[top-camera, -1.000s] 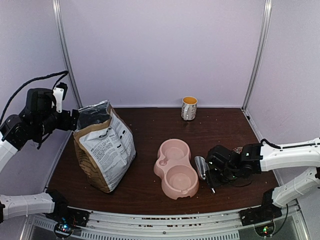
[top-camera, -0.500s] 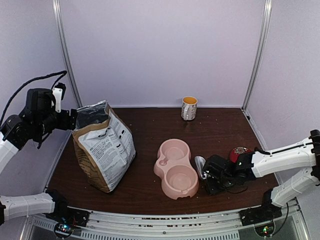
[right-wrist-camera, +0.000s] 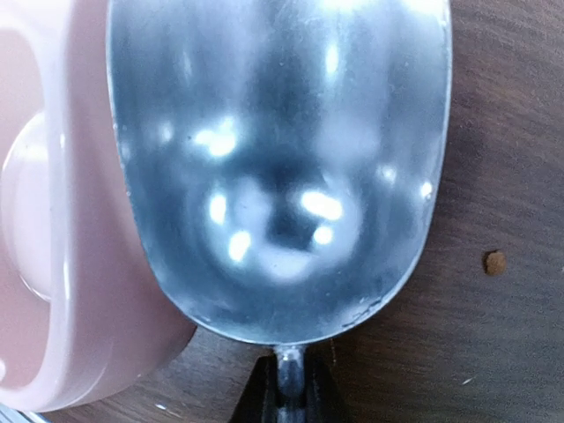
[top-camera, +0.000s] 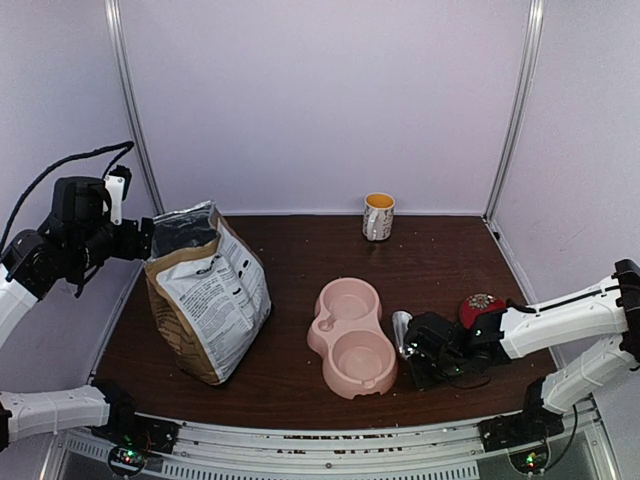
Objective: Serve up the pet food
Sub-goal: Pick up the spatula from the center of the board.
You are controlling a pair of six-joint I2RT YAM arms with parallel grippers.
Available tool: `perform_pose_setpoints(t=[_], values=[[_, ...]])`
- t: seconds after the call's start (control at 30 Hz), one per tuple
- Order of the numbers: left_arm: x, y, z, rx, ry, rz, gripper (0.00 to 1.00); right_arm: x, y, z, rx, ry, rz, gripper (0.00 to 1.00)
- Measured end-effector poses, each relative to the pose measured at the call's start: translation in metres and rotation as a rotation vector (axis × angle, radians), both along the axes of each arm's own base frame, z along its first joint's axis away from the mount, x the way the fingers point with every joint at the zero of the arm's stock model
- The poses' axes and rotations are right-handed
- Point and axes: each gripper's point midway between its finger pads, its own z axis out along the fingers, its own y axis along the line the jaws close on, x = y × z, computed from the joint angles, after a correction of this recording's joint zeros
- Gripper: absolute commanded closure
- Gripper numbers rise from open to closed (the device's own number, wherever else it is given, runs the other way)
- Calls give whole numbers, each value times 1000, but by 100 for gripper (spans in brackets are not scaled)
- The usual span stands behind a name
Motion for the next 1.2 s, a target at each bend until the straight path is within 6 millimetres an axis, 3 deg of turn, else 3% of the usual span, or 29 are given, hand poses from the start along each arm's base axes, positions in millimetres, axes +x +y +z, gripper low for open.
perform_pose_setpoints(t=[0.23,0.37,0.87,1.0,1.2], values=[[-1,1,0,-2,-4,1,4,-2,-4,2,-29,2,1,100],[-1,1,0,-3,-6,1,4,-2,-11,14,-70,-10,2,100],[-7,-9,8,-60,-49,-73,8,28,-5,121,-97,-232,40,100],[-9,-24,13,-106,-57,-166,9,35,6,150,-101,-291,84,100],[-8,-66,32,-195,-42,-368,11,45,33,182,-111,-355,162,100]])
